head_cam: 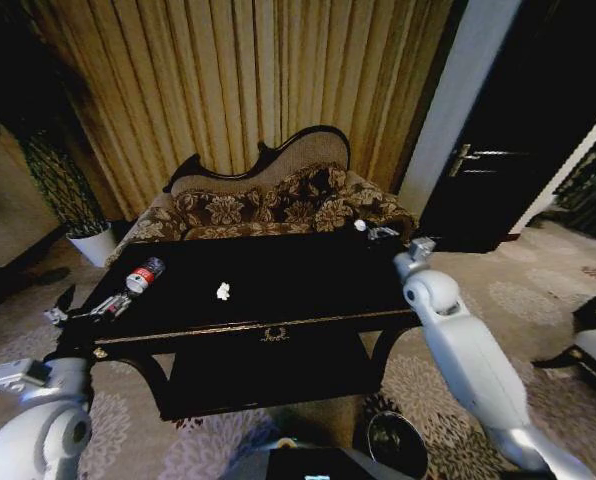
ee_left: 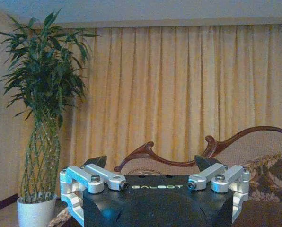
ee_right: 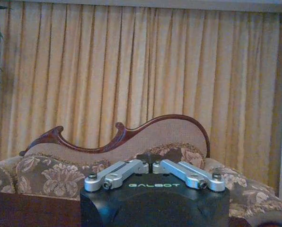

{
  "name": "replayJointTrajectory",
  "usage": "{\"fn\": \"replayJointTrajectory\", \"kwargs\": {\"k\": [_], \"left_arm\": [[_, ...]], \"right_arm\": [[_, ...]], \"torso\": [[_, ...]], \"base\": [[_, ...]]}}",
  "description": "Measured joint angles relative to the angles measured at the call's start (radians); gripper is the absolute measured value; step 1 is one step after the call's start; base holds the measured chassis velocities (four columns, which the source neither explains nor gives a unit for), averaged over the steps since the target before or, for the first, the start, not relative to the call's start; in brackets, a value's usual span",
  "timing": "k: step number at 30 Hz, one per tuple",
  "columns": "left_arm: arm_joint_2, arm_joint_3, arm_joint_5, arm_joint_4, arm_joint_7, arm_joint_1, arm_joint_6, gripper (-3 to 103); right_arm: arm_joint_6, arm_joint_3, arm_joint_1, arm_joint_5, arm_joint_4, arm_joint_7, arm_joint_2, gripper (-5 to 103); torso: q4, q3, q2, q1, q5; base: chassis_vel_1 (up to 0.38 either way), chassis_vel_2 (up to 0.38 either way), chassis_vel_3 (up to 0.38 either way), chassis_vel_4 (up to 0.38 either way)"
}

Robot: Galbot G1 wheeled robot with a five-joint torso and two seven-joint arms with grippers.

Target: Move to the front of the table and place the trash on the table into the trash bin.

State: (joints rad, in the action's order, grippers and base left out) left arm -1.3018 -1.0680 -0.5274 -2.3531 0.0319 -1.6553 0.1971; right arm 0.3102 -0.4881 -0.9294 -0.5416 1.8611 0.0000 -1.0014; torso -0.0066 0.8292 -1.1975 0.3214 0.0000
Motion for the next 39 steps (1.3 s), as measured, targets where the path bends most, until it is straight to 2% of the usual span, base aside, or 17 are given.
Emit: {"fn": "replayJointTrajectory", "kwargs": {"k": [5,22,39], "left_arm": [[0.024,-0.003,-0.006,0.021,-0.003,0.003,-0.002,100],[0.012,-0.011,-0.005,0.014,-0.015,-0.014,-0.015,100],[0.012,-0.011,-0.005,0.014,-0.016,-0.014,-0.016,100]], "right_arm": [[0.000,-0.001,-0.034,0.003,0.028,0.000,-0.010,0],[-0.004,-0.008,-0.087,0.029,0.060,0.000,-0.030,0],[-0.015,-0.010,-0.108,0.039,0.061,0.000,-0.043,0]], "torso": [[0.0002,0.000,0.000,0.000,-0.0001],[0.0000,0.000,0.000,0.000,-0.0001],[0.0000,0.000,0.000,0.000,-0.0001]], "base": [[0.000,0.000,0.000,0.000],[0.009,-0.013,-0.010,0.011],[0.111,-0.111,-0.111,0.115]]}}
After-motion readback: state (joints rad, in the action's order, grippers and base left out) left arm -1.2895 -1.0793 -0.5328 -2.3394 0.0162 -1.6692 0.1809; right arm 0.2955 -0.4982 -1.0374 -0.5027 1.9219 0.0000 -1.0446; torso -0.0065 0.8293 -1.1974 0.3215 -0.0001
